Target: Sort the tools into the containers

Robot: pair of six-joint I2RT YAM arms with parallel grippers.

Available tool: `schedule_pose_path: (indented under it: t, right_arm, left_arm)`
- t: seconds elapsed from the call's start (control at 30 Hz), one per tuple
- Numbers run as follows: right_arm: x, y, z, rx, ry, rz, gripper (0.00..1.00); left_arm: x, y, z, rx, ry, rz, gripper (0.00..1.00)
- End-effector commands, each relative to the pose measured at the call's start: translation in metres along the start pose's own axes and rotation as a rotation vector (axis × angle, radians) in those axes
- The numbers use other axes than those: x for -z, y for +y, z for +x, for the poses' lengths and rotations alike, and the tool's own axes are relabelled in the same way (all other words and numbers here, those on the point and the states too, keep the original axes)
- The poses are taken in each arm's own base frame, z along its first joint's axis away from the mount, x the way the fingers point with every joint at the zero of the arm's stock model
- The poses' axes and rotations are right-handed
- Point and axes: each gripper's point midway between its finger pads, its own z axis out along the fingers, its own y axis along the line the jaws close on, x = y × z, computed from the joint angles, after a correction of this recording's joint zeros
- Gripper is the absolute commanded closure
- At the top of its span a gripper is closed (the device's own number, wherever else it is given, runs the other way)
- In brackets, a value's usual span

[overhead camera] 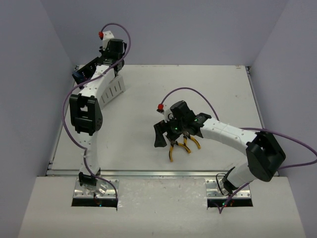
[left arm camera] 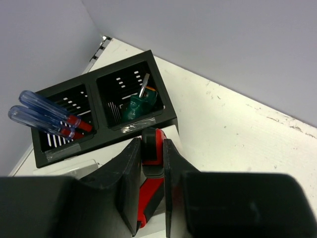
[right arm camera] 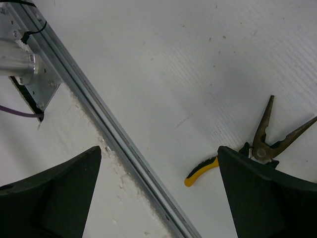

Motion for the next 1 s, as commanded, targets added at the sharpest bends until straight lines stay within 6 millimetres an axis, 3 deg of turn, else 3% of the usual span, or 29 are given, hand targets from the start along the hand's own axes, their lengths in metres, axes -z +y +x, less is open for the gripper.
schedule_pose_path:
  t: [0.0,0.23,0.47,0.77,0.87,0.97]
  right_arm:
    - [0.008,0.006,-0.011,0.041,-0.053,-0.012,0.01]
    - [0.009,0.007,-0.009,0.043,-0.057,-0.013,0.01]
    - [0.010,0.008,-0.007,0.040,-0.062,-0.019,0.01]
    - [0.014,0.007,-0.002,0.042,-0.074,-0.015,0.01]
    - [0.014,0.007,-0.002,0.041,-0.077,-0.019,0.01]
    - [0.014,0.010,-0.003,0.040,-0.078,-0.029,0.01]
  left_arm:
    - [0.001,-0.012,0.005,-0.035,0.009,0.012,0.97]
    - [0.010,-0.020,0.029,-0.026,0.050,0.024,0.85]
    - [0.015,-0.009,0.060,0.008,0.116,-0.005,1.00]
    - [0.023,0.001,0.102,0.040,0.193,-0.008,0.99]
    - [0.027,0.004,0.106,0.049,0.197,-0.010,0.92]
    - [0.036,0.006,0.093,0.062,0.183,0.010,0.64]
